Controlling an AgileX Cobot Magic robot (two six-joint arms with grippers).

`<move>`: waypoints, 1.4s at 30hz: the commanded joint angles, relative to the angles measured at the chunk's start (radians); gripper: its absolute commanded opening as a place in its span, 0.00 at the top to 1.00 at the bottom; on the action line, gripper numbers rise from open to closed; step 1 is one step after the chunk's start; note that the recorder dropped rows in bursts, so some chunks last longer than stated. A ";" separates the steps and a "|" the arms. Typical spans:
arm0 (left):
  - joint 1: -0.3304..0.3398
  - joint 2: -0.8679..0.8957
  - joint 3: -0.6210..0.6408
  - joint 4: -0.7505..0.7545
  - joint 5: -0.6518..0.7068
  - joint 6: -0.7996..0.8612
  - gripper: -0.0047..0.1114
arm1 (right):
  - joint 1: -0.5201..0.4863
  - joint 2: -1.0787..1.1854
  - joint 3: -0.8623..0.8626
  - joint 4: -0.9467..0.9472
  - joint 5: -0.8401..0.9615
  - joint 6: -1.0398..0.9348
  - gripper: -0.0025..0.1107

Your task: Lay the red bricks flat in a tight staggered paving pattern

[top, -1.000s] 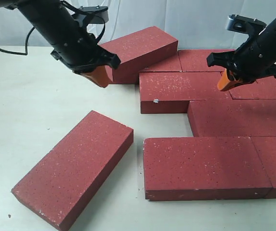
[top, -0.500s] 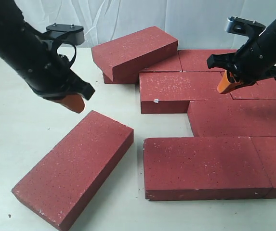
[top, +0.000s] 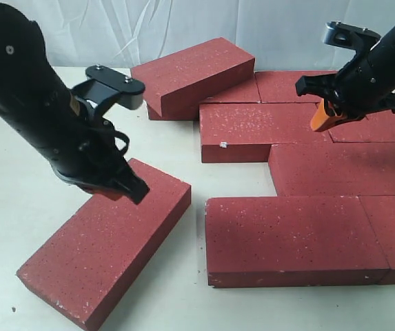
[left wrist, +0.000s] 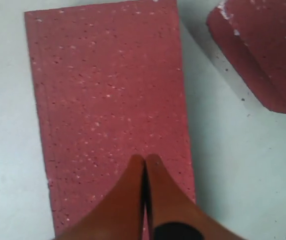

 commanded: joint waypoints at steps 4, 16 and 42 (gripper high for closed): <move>-0.050 -0.008 0.093 -0.059 0.025 0.050 0.96 | -0.004 0.000 0.002 0.003 -0.014 -0.008 0.98; -0.050 -0.008 0.223 -0.295 0.036 0.295 0.96 | -0.004 0.000 0.002 0.003 -0.024 -0.010 0.98; -0.050 -0.008 0.312 0.237 0.009 0.122 0.96 | -0.004 0.000 0.002 0.008 -0.005 -0.010 0.98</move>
